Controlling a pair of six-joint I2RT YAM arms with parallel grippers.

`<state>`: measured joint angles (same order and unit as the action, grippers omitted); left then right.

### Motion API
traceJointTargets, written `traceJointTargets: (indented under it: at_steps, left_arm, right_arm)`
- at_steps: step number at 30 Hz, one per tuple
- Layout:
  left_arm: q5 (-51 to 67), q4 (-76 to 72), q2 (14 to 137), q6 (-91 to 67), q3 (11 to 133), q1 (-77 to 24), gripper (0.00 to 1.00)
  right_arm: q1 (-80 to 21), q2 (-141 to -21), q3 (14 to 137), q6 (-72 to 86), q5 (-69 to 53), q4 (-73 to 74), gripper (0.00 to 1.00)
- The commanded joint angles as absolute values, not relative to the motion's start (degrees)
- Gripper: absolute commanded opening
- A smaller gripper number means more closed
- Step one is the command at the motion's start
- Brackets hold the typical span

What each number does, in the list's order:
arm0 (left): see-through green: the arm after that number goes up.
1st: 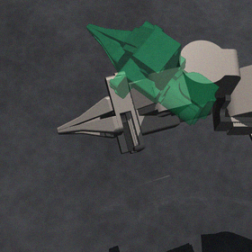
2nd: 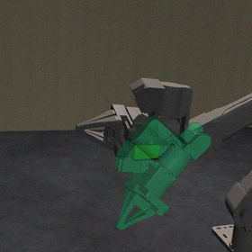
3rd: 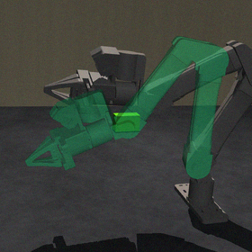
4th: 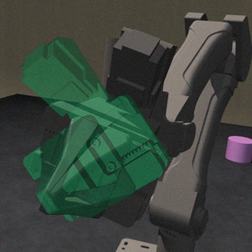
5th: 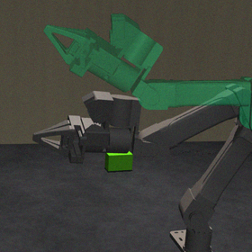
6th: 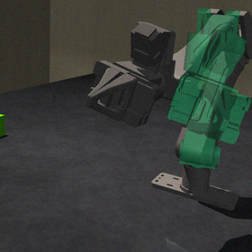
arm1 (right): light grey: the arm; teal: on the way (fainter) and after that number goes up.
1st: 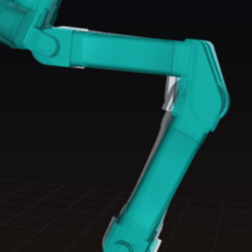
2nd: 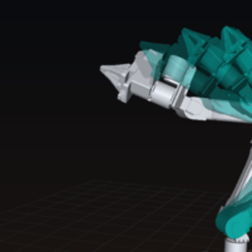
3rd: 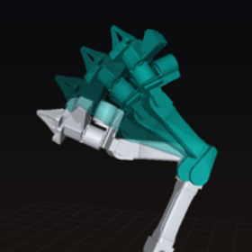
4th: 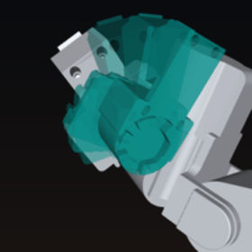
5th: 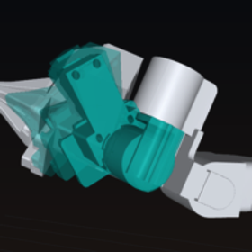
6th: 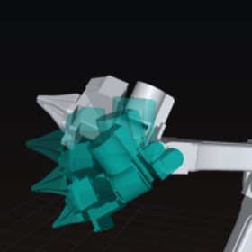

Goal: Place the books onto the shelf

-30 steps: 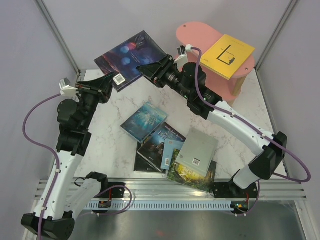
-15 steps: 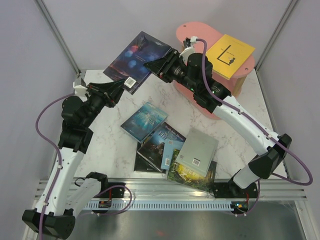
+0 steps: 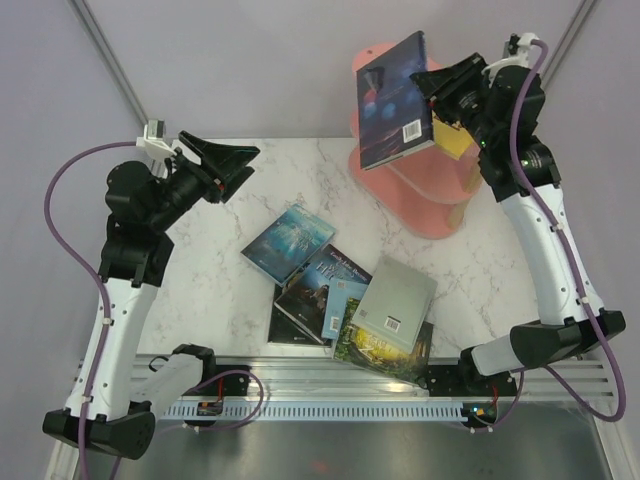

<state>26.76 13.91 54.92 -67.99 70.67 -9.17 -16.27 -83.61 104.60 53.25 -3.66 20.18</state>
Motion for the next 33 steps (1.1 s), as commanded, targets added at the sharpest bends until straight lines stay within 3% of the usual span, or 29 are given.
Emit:
traceJointTargets:
  at_steps: [1, 8, 14, 21, 33]
  left_arm:
    - [29.2, 16.2, 55.6, -59.9, 74.3, -8.5, 0.77]
    - [29.2, 16.3, 56.2, -59.2, 73.2, -8.4, 0.77]
    - [29.4, 16.1, 57.3, -58.5, 72.9, -8.3, 0.76]
    - [29.5, 15.8, 58.1, -58.1, 73.2, -8.4, 0.75]
    - [30.4, 15.6, 57.1, -58.1, 69.9, -8.4, 0.73]
  right_arm:
    - [-12.8, -79.4, 109.0, 54.8, -6.8, 15.4, 0.00]
    - [3.3, -78.2, 110.0, 59.9, -11.4, 15.6, 0.00]
    - [11.2, -80.2, 110.3, 66.0, -10.8, 15.0, 0.00]
    - [12.4, -76.1, 96.6, 83.1, -2.9, 1.2, 0.00]
    - [9.2, -71.9, 85.9, 95.0, 8.6, -1.8, 0.00]
